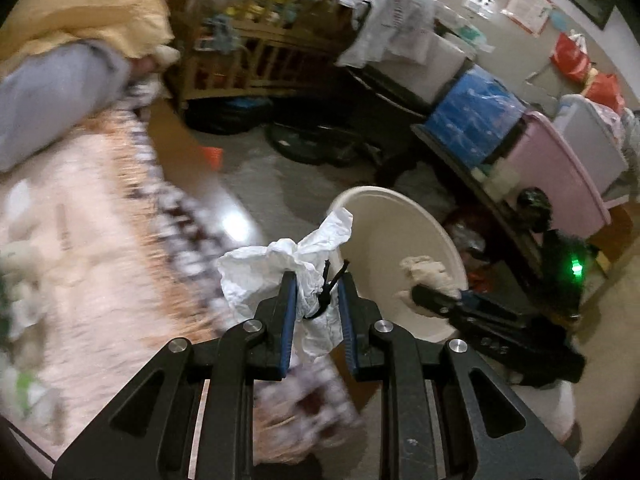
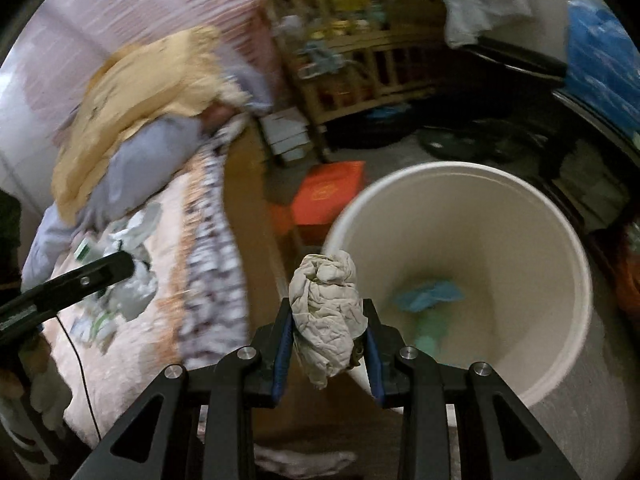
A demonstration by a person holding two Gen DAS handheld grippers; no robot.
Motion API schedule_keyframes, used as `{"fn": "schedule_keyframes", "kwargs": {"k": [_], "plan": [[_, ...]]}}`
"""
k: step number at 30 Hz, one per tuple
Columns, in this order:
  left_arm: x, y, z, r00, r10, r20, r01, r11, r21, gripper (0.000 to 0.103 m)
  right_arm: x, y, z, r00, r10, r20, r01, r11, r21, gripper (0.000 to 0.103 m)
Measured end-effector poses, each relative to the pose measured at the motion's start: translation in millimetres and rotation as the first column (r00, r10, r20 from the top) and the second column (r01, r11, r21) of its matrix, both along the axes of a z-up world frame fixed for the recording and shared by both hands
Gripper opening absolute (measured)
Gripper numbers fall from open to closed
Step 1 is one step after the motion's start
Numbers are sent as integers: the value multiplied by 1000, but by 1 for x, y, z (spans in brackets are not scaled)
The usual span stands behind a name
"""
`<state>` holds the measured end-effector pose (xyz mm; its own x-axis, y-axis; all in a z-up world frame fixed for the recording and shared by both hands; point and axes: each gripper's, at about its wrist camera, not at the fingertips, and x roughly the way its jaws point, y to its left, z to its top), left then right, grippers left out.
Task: Collect trash
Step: 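Carry both items over the white bucket and open both tools, then return both tools to the trash on the bed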
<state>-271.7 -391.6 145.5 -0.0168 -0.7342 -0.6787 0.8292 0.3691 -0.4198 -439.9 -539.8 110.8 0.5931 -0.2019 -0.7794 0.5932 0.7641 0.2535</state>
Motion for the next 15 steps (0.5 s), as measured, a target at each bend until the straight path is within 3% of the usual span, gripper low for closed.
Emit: {"fn": "schedule_keyframes", "kwargs": {"k": [7,9,10,14,15], "plan": [[-22,-64,-3,992,-80,-96,77,996,-34,19,-30,-41,-12,992,-121,-26,121,993,6,31],[-28,-80,-4,989,-100,-110,95,994,-48,19,-37,-49,-13,988,-152,-27,152,988,6,39],[-31,-87,-4,987,-109,-118,103,993,-55,22,-39,-52,-13,986,-166,-30,166,986,2,43],[-36,-105,-13,974,-128,-187,119,991,-60,51,-47,-56,-10,979,-201,-40,200,980,-23,65],[-36,-104,-14,973,-130,-192,121,991,-60,51,-49,-57,-9,979,-203,-34,203,979,-19,68]]}}
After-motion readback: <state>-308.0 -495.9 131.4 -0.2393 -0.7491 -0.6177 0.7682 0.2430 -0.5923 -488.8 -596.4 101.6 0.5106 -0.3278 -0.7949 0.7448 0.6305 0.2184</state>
